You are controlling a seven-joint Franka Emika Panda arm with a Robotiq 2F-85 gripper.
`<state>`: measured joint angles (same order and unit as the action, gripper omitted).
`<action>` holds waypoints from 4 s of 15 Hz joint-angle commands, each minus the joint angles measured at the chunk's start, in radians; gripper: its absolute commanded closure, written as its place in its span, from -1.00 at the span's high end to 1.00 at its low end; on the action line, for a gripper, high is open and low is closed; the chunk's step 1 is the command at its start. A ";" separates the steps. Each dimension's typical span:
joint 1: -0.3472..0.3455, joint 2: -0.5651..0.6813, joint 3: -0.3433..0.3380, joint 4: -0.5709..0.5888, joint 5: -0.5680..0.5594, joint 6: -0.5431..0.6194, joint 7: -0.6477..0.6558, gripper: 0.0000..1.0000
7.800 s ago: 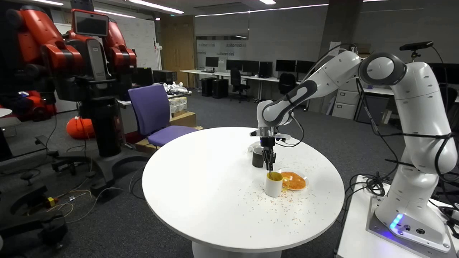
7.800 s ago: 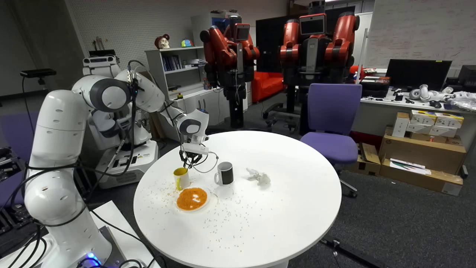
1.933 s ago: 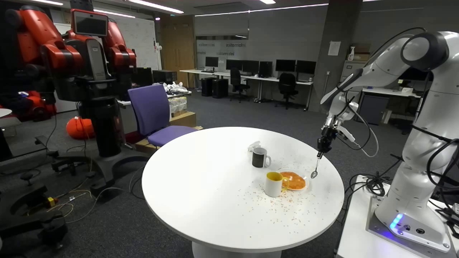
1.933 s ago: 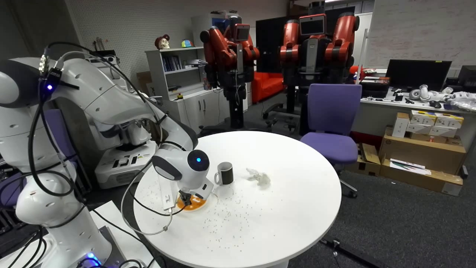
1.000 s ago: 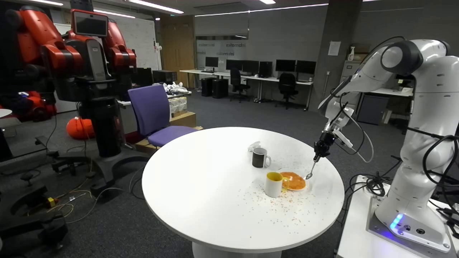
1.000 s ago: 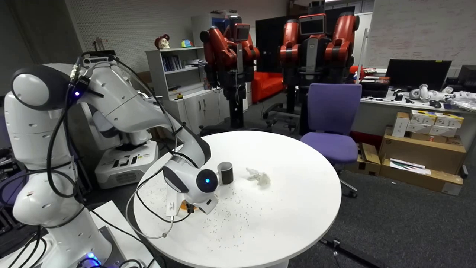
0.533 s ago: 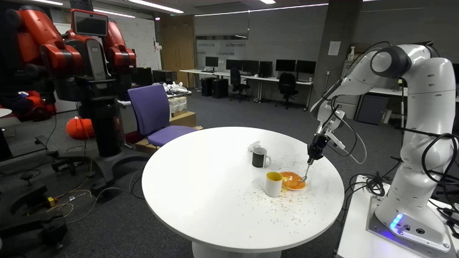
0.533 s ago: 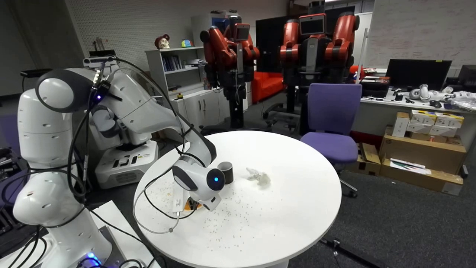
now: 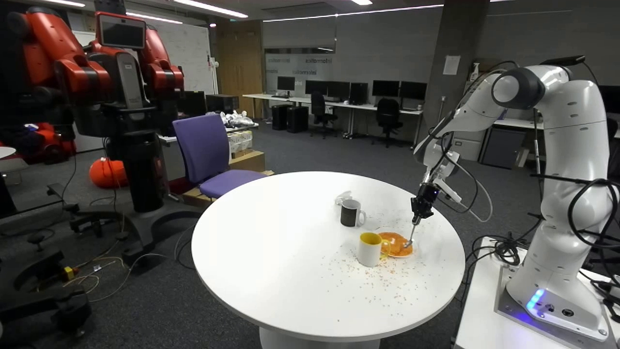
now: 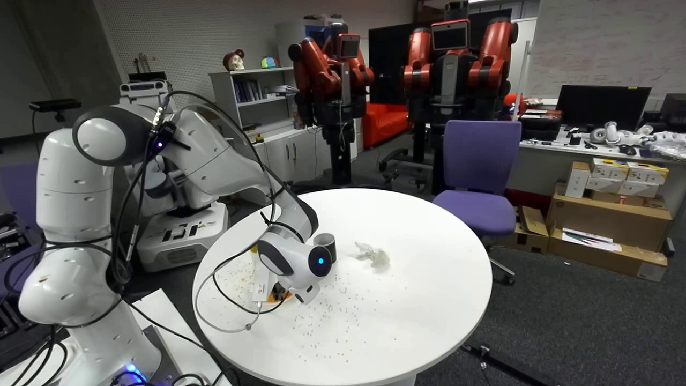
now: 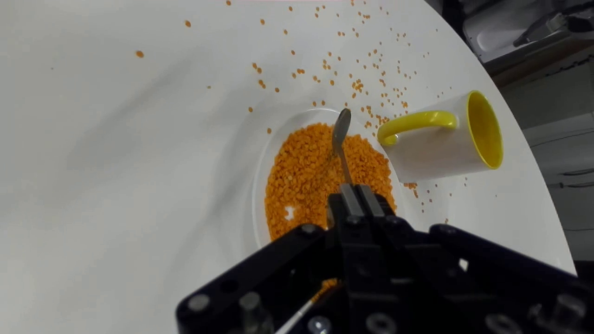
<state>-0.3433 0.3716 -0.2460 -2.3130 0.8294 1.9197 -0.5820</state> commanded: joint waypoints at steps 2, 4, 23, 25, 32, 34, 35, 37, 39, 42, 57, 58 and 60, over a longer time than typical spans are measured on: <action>-0.015 0.011 0.001 0.031 -0.034 -0.067 0.077 -0.99; -0.012 0.010 -0.001 0.031 -0.060 -0.071 0.101 -0.99; -0.002 0.078 0.021 0.089 -0.127 -0.046 0.245 -0.99; -0.003 0.085 0.022 0.097 -0.129 -0.044 0.252 -0.99; -0.004 0.096 0.026 0.108 -0.122 -0.024 0.248 -0.99; -0.004 0.093 0.027 0.106 -0.118 -0.014 0.240 -0.99; -0.004 0.092 0.028 0.104 -0.117 -0.010 0.237 -0.99; -0.004 0.091 0.028 0.103 -0.116 0.000 0.234 -0.99; -0.004 0.090 0.028 0.100 -0.114 0.009 0.231 -0.99; -0.002 0.085 0.030 0.092 -0.110 0.043 0.225 -0.99; 0.001 0.060 0.058 0.065 -0.090 0.171 0.147 -0.99; 0.002 0.058 0.062 0.063 -0.090 0.180 0.132 -0.99; 0.000 0.055 0.068 0.060 -0.086 0.191 0.103 -0.99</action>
<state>-0.3408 0.4526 -0.1956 -2.2207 0.7287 2.0340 -0.4301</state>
